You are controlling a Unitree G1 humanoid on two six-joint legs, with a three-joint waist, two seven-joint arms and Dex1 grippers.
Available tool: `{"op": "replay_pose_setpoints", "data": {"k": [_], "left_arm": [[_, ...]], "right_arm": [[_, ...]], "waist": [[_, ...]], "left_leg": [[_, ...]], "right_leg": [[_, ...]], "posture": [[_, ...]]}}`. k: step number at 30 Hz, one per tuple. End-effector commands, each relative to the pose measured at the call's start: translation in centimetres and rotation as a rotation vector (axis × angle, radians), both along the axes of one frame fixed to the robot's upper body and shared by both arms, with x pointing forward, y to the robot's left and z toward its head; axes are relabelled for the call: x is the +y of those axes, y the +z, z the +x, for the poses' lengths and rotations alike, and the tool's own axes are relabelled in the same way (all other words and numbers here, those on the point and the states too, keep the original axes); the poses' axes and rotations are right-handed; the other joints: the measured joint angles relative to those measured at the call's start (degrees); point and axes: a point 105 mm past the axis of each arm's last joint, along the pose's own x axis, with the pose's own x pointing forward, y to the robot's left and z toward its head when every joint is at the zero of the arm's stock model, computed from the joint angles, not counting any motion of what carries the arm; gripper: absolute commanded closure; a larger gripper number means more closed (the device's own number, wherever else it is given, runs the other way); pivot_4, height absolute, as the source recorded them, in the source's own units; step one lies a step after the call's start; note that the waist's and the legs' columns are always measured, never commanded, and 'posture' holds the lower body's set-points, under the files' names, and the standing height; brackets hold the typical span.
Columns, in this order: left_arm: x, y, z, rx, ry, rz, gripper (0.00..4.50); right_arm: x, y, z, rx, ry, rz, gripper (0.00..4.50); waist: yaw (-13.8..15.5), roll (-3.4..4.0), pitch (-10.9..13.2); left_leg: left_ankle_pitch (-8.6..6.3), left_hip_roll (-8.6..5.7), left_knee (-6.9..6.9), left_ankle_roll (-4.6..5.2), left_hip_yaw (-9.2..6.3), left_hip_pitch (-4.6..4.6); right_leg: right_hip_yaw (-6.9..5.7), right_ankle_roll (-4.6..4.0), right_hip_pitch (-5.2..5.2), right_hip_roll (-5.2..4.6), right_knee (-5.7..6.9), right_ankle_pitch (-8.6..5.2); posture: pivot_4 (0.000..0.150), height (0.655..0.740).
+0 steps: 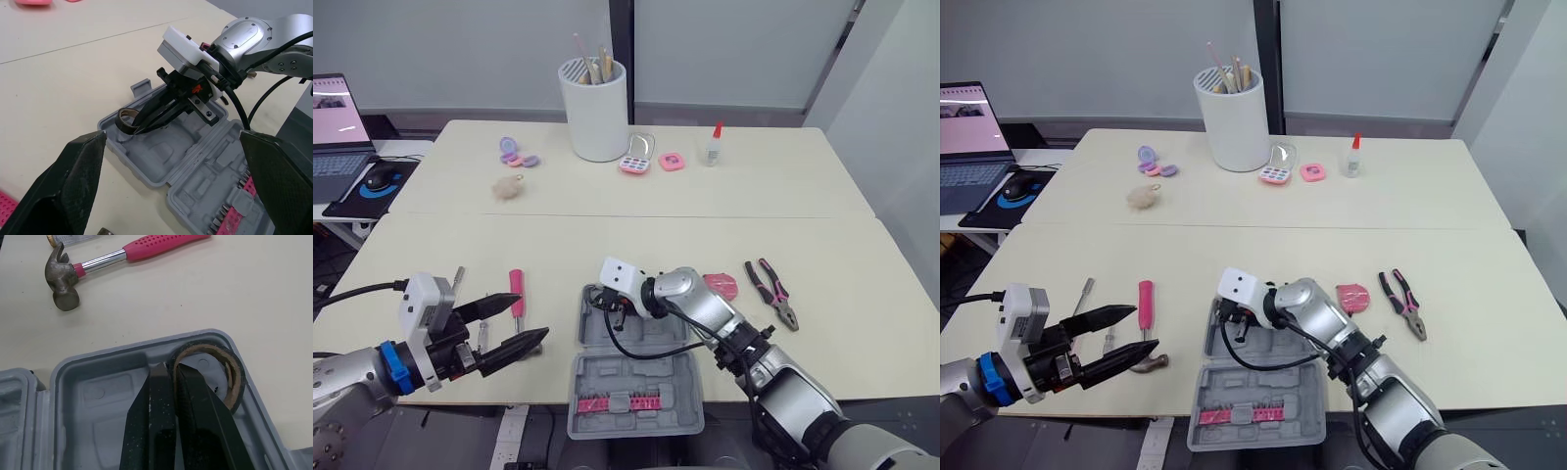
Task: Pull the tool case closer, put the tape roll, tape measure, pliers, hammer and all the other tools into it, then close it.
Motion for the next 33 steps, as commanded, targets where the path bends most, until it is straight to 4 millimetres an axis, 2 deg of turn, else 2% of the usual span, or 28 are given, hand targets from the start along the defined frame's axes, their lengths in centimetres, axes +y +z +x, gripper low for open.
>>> {"op": "replay_pose_setpoints", "data": {"k": [1,18,33], "left_arm": [[-0.1,1.0,0.2,-0.037,-0.015,0.012,0.0],[-0.1,0.9,0.1,-0.039,-0.008,0.027,0.0],[0.1,0.7,0.2,-0.04,0.0,0.038,0.0]], "right_arm": [[0.7,0.7,0.1,-0.039,0.01,0.027,4.49],[1.3,-0.2,-0.2,-0.026,0.008,0.03,4.49],[0.8,-1.5,0.0,-0.038,-0.008,-0.014,4.49]], "waist": [[0.0,0.0,0.0],[-0.04,0.0,0.0],[-0.01,-0.01,0.0]], "left_leg": [[0.0,0.0,0.0,0.0,0.0,0.0],[-0.02,0.02,-0.01,-0.03,0.01,0.01],[-0.03,0.02,-0.02,-0.05,0.0,0.01]], "right_leg": [[0.01,0.0,0.0,0.0,0.0,0.0],[0.0,-0.02,0.0,0.0,-0.01,-0.01],[-0.01,-0.06,0.0,0.0,-0.01,-0.04]], "posture": [[0.15,0.74],[0.15,0.74],[0.15,0.74]]}}
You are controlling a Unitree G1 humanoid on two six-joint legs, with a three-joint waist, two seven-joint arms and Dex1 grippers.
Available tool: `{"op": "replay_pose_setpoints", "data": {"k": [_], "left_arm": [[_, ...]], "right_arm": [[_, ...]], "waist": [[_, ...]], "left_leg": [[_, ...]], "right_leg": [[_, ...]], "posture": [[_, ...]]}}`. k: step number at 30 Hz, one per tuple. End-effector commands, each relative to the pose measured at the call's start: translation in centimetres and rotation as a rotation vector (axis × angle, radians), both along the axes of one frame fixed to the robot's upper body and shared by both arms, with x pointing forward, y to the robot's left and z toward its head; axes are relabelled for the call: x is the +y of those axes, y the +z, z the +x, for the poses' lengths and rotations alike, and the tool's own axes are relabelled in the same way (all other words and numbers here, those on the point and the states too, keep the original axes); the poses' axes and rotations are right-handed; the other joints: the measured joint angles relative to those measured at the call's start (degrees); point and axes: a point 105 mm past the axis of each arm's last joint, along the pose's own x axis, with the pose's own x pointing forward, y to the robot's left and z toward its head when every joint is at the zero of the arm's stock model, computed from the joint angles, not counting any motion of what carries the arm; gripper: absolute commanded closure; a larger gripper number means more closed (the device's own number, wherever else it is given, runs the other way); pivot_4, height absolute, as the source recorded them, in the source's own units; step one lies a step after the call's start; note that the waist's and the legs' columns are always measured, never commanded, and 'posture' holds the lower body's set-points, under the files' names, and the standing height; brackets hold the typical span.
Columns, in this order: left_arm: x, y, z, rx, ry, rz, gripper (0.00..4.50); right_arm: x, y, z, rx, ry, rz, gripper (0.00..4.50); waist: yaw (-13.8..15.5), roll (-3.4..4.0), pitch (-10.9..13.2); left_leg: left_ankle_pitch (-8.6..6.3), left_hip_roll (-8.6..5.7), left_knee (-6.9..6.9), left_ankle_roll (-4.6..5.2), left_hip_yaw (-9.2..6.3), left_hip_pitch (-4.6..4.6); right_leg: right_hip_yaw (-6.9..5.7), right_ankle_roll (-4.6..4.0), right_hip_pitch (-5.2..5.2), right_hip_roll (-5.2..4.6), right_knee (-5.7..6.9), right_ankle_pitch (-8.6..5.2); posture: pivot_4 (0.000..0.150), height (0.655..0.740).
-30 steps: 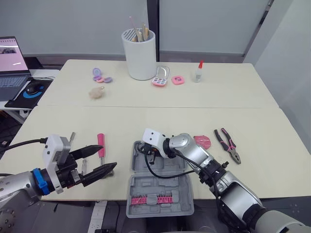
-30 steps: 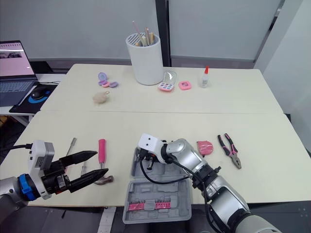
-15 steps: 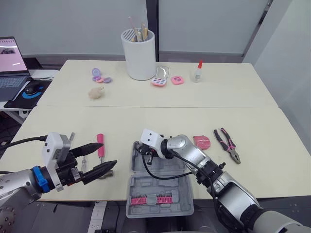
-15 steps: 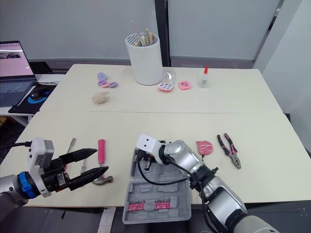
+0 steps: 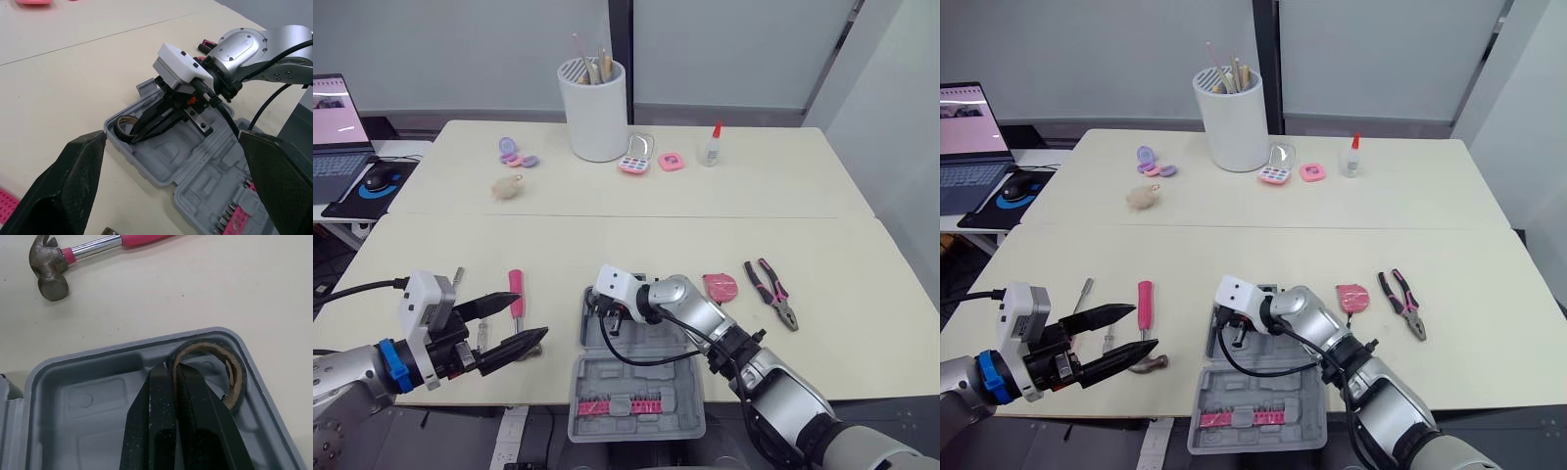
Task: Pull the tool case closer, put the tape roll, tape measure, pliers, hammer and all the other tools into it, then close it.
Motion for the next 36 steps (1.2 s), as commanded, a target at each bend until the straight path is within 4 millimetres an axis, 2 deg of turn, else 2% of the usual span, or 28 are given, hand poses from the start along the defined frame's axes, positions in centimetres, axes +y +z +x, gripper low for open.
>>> {"op": "replay_pose_setpoints", "data": {"k": [1,2,5,9,15,24,31,36], "left_arm": [[0.0,0.7,0.1,-0.038,-0.007,0.025,0.0],[0.0,0.7,0.2,-0.038,-0.007,0.025,0.0],[0.0,0.6,0.3,-0.039,-0.008,0.026,0.0],[0.1,0.5,0.3,-0.038,-0.008,0.028,0.0],[0.3,0.5,0.4,-0.039,-0.009,0.031,0.0],[0.1,0.3,0.4,-0.034,-0.015,0.037,0.0],[0.0,0.2,0.4,-0.033,-0.019,0.042,0.0],[-0.1,0.1,0.4,-0.033,-0.019,0.04,0.0]], "right_arm": [[0.1,0.0,0.0,-0.016,0.005,0.001,4.49],[0.1,0.2,0.1,-0.026,0.006,0.006,3.92],[0.3,1.0,0.1,-0.042,0.018,0.024,3.32],[0.5,2.6,0.1,-0.064,0.034,0.069,3.32],[0.3,3.6,0.1,-0.08,0.031,0.151,3.32],[-0.3,0.7,0.9,-0.098,-0.049,0.164,3.32],[-0.7,-1.4,1.1,-0.067,-0.067,0.091,3.32],[-0.7,-1.6,0.9,-0.041,-0.062,0.084,3.32]], "waist": [[0.0,0.0,0.0],[0.0,0.0,0.0],[0.0,0.0,0.0],[-0.04,0.01,0.01],[0.0,0.0,0.0],[-0.05,-0.01,0.01],[-0.09,-0.01,0.0],[-0.09,-0.01,0.0]], "left_leg": [[0.0,0.0,0.0,0.0,0.0,0.0],[0.0,0.0,0.0,0.0,0.0,0.0],[0.0,0.0,0.0,0.0,0.0,0.0],[0.0,0.0,-0.01,0.0,0.01,0.0],[-0.01,0.02,-0.02,-0.01,0.0,0.0],[-0.02,0.02,-0.03,-0.03,0.02,0.0],[-0.02,0.05,-0.04,-0.03,0.03,0.02],[-0.02,0.06,-0.04,-0.03,0.03,0.05]], "right_leg": [[0.0,0.0,0.0,0.0,0.0,0.0],[0.0,0.0,0.0,0.0,0.0,0.0],[0.0,0.0,0.0,0.0,0.0,0.0],[0.0,0.0,-0.01,0.0,0.0,0.0],[-0.01,-0.02,-0.02,0.01,0.0,-0.02],[0.0,-0.04,-0.01,0.01,-0.02,-0.03],[0.0,-0.06,0.0,0.03,-0.01,-0.04],[0.0,-0.06,0.02,0.03,-0.01,-0.04]], "posture": [[0.15,0.74],[0.15,0.74],[0.15,0.74],[0.15,0.74],[0.15,0.74],[0.15,0.74],[0.15,0.74],[0.15,0.74]]}}
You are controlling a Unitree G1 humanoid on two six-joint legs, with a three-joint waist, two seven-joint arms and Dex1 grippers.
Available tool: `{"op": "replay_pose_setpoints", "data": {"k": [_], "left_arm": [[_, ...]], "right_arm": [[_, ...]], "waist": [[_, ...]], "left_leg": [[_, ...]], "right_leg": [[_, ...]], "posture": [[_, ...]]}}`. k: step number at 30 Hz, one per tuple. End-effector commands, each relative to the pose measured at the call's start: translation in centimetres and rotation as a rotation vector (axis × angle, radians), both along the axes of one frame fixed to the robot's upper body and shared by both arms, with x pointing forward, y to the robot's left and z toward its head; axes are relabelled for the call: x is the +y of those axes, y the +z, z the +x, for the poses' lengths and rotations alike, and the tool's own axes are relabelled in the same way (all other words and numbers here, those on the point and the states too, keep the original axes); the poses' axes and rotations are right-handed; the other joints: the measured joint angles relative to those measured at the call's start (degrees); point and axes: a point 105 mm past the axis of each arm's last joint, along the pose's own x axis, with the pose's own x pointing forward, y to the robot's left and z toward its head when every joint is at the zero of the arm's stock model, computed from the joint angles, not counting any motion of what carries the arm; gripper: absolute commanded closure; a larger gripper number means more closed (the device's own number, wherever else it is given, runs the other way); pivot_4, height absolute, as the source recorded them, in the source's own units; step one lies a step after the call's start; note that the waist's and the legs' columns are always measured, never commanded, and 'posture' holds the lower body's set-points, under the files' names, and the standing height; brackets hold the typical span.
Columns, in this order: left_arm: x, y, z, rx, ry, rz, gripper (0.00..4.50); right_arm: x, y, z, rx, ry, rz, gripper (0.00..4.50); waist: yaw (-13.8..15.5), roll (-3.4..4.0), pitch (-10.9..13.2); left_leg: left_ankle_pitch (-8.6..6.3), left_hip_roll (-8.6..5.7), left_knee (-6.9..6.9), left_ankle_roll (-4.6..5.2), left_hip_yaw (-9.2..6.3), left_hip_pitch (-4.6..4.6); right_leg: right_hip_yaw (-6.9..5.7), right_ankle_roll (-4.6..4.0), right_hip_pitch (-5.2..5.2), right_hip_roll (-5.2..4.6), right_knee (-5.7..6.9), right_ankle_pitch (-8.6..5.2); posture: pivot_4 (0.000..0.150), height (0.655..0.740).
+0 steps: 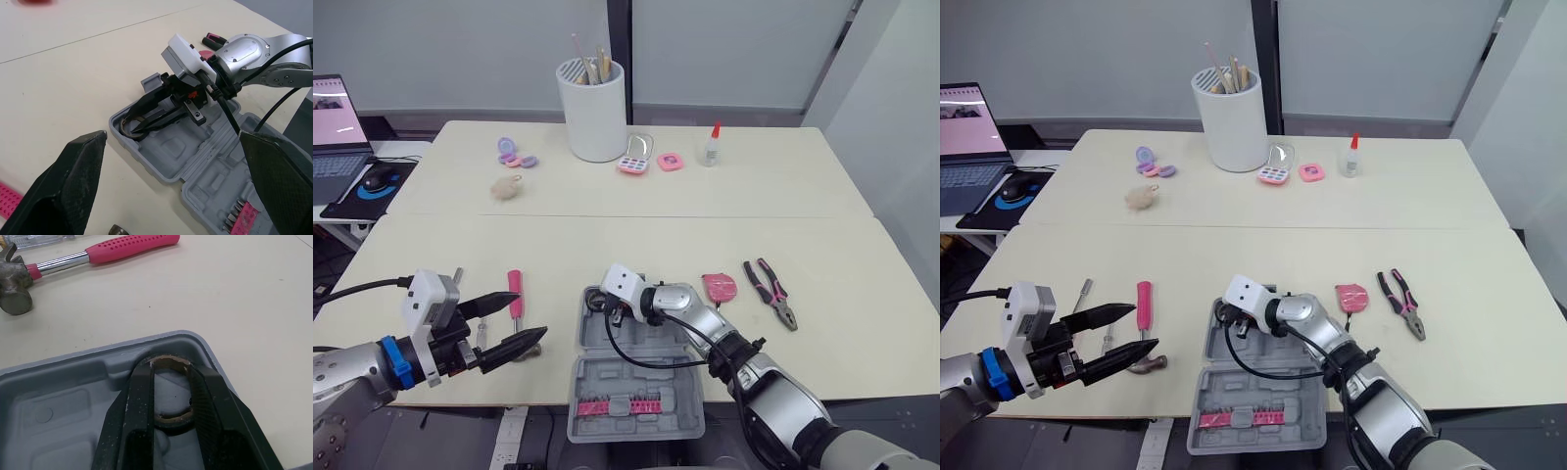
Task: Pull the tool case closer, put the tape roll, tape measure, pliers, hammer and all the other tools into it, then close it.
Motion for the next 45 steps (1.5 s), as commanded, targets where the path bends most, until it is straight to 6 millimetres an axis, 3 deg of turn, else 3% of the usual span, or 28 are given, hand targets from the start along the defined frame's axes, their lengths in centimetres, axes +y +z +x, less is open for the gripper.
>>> {"op": "replay_pose_setpoints", "data": {"k": [1,5,9,14,16,19,22,26,29,32,40,45], "left_arm": [[-0.4,0.5,0.0,-0.036,-0.019,0.014,0.0],[-0.4,0.5,0.1,-0.04,-0.02,0.013,0.0],[-0.1,0.7,0.5,-0.053,-0.014,0.014,0.0],[1.9,1.2,1.0,-0.065,0.027,0.026,0.0],[3.9,1.6,1.3,-0.068,0.072,0.038,0.0],[6.2,2.0,1.5,-0.07,0.119,0.056,0.0],[9.6,2.7,1.6,-0.066,0.193,0.08,0.0],[12.9,3.4,1.4,-0.062,0.276,0.089,0.0],[14.9,3.6,0.7,-0.053,0.327,0.095,0.0],[17.0,4.2,0.2,-0.058,0.397,0.093,0.0],[20.1,4.8,-0.3,-0.032,0.474,0.106,0.0],[20.4,4.5,0.1,-0.024,0.464,0.117,0.0]], "right_arm": [[-0.2,-0.6,-0.3,0.028,0.003,-0.022,3.32],[0.2,0.5,-0.1,0.008,0.011,0.021,3.32],[0.6,2.9,0.1,-0.029,0.039,0.088,3.32],[-2.1,7.7,0.4,-0.059,0.09,0.178,3.32],[-5.4,9.0,0.3,-0.067,0.103,0.19,3.32],[-9.4,9.9,0.0,-0.07,0.101,0.173,2.84],[-15.7,11.3,-0.5,-0.058,0.032,0.142,2.14],[-21.4,12.7,-0.9,-0.071,-0.095,0.098,1.09],[-25.2,13.0,-1.3,-0.08,-0.201,0.066,0.06],[-29.5,12.9,-2.1,-0.076,-0.321,0.028,0.02],[-35.7,11.9,-4.6,0.002,-0.439,-0.014,0.02],[-36.3,11.4,-5.1,0.018,-0.459,-0.019,0.02]], "waist": [[0.0,0.0,0.0],[0.04,0.0,0.0],[0.08,0.01,0.01],[0.13,0.03,0.05],[0.17,0.02,0.05],[0.51,0.02,0.05],[0.49,0.06,0.08],[0.29,0.09,0.11],[-0.02,0.08,0.1],[0.28,0.08,0.11],[0.31,0.1,0.12],[0.1,0.14,0.14]], "left_leg": [[0.0,0.0,0.0,0.0,0.0,0.0],[0.0,0.0,0.0,-0.01,0.01,0.0],[-0.01,0.0,0.0,-0.01,0.0,-0.01],[-0.01,0.0,-0.01,-0.01,0.0,-0.04],[-0.01,0.0,-0.01,-0.01,-0.02,-0.05],[-0.02,-0.01,-0.03,-0.01,-0.11,-0.09],[-0.02,0.0,-0.09,0.0,-0.09,-0.13],[-0.04,0.01,-0.12,0.02,-0.08,-0.36],[-0.05,0.12,-0.14,0.02,0.03,-0.4],[-0.06,0.18,-0.15,0.02,0.06,-0.43],[-0.07,0.22,-0.13,0.02,0.25,-0.37],[-0.07,0.26,-0.13,0.02,0.38,-0.36]], "right_leg": [[0.01,0.0,0.0,0.0,0.0,0.0],[0.01,0.0,0.0,0.0,0.0,0.0],[0.0,0.0,0.0,0.0,-0.01,0.0],[-0.01,0.0,-0.05,0.0,0.0,0.0],[-0.04,0.0,-0.04,0.0,-0.01,0.0],[-0.16,-0.01,0.0,-0.03,-0.17,-0.01],[-0.19,-0.01,0.03,-0.03,-0.38,-0.01],[-0.21,-0.01,-0.18,-0.03,-0.45,-0.01],[-0.2,-0.04,-0.28,0.0,-0.43,-0.02],[-0.24,-0.09,-0.31,0.03,-0.44,-0.03],[-0.15,-0.09,-0.32,0.02,-0.43,-0.03],[-0.04,-0.1,-0.39,0.05,-0.41,-0.02]], "posture": [[0.15,0.74],[0.15,0.74],[0.15,0.74],[0.15,0.74],[0.15,0.74],[0.15,0.74],[0.15,0.74],[0.15,0.74],[0.15,0.74],[0.15,0.74],[0.15,0.74],[0.15,0.74]]}}
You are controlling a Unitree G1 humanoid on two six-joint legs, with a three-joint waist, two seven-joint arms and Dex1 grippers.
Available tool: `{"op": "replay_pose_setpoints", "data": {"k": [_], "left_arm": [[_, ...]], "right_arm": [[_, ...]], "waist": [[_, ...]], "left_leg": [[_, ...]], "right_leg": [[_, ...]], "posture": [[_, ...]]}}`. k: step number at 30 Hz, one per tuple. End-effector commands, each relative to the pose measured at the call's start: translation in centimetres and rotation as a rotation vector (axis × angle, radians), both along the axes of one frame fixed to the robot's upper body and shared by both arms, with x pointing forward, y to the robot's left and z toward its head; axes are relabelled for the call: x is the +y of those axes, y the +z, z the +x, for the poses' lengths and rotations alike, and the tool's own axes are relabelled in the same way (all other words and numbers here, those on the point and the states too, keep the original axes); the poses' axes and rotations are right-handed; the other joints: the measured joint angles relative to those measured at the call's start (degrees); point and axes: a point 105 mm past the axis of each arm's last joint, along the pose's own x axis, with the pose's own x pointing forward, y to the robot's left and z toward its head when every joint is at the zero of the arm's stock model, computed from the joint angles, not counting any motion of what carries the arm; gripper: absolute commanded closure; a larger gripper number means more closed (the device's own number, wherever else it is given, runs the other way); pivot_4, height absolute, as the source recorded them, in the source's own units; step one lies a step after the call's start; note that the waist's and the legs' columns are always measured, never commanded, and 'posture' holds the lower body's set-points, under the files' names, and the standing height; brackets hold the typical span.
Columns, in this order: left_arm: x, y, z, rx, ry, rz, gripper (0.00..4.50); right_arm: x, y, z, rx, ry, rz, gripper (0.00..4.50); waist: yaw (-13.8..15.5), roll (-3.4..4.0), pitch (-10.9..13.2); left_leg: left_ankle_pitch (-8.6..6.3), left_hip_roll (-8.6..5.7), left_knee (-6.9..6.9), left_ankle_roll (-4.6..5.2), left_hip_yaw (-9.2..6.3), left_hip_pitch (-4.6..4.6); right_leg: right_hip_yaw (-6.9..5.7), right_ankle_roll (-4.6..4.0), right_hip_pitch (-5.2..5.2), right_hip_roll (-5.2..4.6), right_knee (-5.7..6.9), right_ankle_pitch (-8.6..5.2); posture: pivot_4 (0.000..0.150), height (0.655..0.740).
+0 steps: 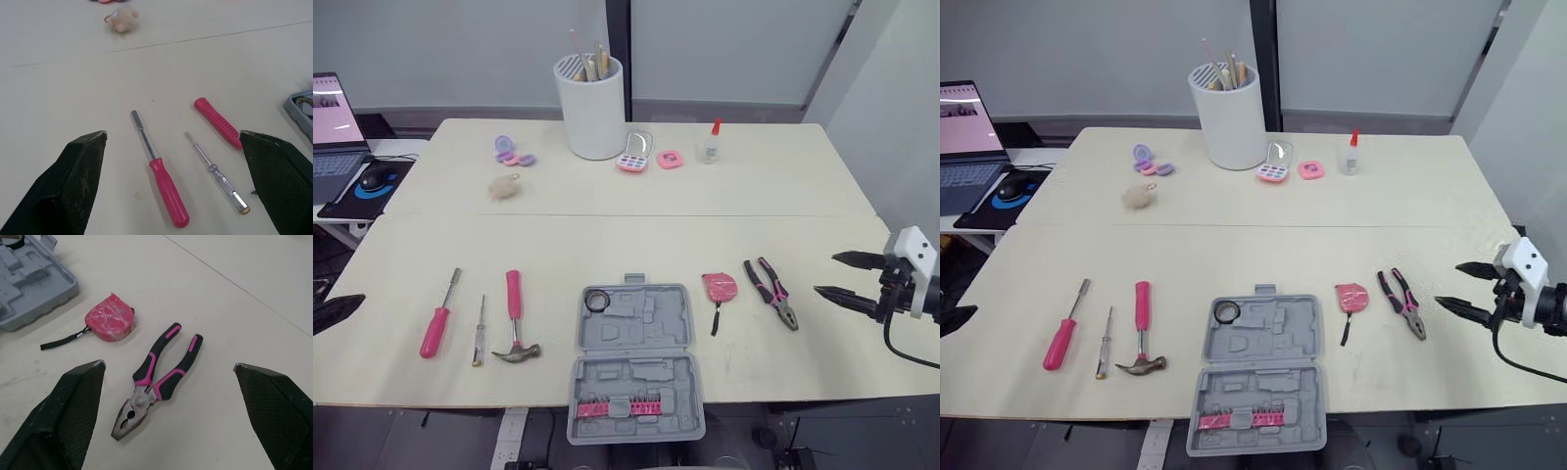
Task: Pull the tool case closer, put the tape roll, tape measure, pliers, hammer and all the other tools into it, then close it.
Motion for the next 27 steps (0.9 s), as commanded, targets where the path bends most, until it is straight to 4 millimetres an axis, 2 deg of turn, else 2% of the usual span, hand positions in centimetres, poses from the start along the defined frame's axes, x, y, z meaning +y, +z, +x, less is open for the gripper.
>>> {"op": "replay_pose_setpoints", "data": {"k": [1,12,27], "left_arm": [[0.2,0.7,0.2,-0.005,-0.012,0.039,0.0],[0.7,0.3,-0.1,0.005,-0.005,0.053,0.0],[0.3,0.3,0.4,-0.024,-0.004,0.066,0.0]], "right_arm": [[0.1,1.2,-0.2,-0.054,0.011,-0.005,0.02],[-0.8,0.7,0.2,-0.053,-0.044,-0.016,0.02],[-1.0,0.5,0.4,-0.062,-0.068,-0.031,0.02]], "waist": [[-0.02,0.0,0.0],[0.06,-0.01,-0.01],[0.04,-0.02,-0.01]], "left_leg": [[0.0,0.01,0.0,0.0,0.02,0.0],[0.0,0.03,0.01,0.0,0.11,-0.02],[0.0,0.02,0.03,0.0,0.17,-0.01]], "right_leg": [[0.02,0.0,-0.02,0.01,0.04,0.0],[0.11,0.01,-0.1,0.03,0.09,0.01],[0.18,0.0,-0.17,0.04,0.27,0.01]], "posture": [[0.15,0.74],[0.15,0.74],[0.15,0.74]]}}
